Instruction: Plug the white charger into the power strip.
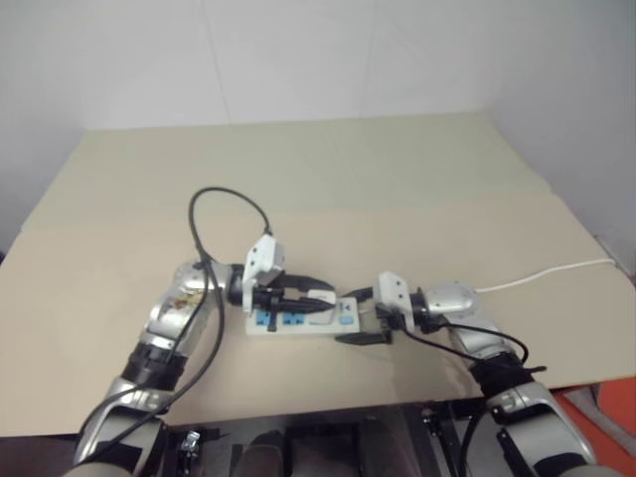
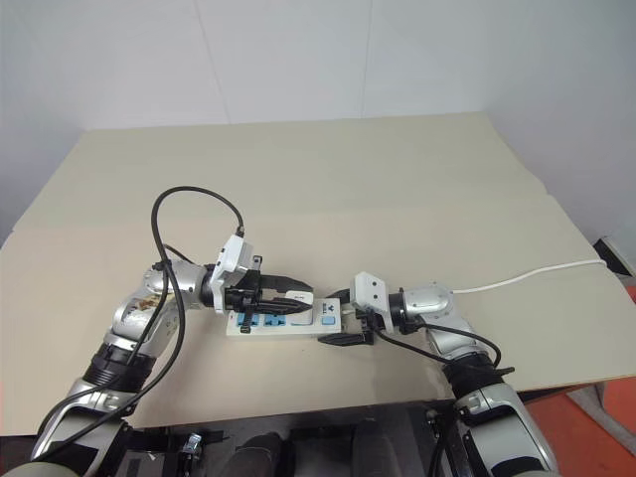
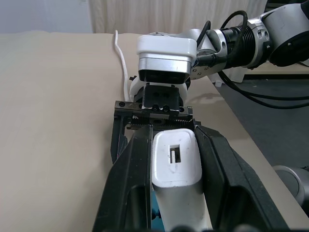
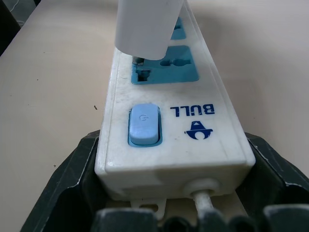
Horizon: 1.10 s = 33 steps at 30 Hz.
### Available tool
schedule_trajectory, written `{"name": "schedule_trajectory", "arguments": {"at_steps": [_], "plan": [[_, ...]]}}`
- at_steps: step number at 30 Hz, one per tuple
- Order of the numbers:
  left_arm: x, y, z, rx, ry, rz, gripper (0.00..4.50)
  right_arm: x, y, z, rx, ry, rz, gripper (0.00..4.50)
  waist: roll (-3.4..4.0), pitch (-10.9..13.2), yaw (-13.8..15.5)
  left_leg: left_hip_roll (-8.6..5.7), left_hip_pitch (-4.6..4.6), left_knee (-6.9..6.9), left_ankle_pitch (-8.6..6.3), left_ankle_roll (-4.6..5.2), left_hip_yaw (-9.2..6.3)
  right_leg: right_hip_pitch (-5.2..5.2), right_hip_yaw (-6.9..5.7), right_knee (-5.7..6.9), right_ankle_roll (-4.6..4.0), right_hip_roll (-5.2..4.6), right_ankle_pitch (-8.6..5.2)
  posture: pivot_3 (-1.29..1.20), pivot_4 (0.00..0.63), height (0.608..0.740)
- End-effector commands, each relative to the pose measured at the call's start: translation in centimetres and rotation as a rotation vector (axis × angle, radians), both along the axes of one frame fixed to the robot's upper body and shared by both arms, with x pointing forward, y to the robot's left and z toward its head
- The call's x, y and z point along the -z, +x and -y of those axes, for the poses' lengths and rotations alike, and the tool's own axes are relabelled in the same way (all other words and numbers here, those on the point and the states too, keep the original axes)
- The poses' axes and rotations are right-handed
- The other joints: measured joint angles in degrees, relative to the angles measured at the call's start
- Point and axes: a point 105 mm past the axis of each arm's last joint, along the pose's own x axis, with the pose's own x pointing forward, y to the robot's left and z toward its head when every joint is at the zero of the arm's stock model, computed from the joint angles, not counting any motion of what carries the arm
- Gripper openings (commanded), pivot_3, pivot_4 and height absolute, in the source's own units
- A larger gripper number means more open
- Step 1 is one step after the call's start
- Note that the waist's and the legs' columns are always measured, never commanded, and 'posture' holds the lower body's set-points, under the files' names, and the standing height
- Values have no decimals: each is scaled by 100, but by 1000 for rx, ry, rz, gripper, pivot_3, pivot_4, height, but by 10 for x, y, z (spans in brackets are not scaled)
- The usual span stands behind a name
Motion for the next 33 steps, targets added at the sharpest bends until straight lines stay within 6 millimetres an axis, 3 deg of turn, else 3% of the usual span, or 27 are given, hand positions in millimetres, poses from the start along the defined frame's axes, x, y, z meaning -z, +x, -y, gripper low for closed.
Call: {"name": "schedule_trajectory", "arguments": {"at_steps": [1,11,24,33], "plan": [[-1,1,0,-16,-20,22,1075,0,-1,-3,-14,-18,12,3417,0,0,0,0,0,0,0,0,0,0,0,0,0,0,0,0,150,740],[5,0,3,-20,-28,12,1075,0,-2,-2,-13,-25,11,3417,0,0,8,0,0,0,0,0,0,1,0,-3,0,-1,0,0,150,740],[20,1,-7,-35,22,-6,1075,0,-2,-1,-15,-26,9,3417,0,0,8,0,0,-3,0,0,0,0,0,-4,0,-1,0,0,150,740],[44,-3,-20,-71,85,-22,1075,-1,-2,0,-16,-28,10,3417,0,0,4,2,11,-14,0,0,0,7,0,-8,0,-1,0,0,150,740]]}}
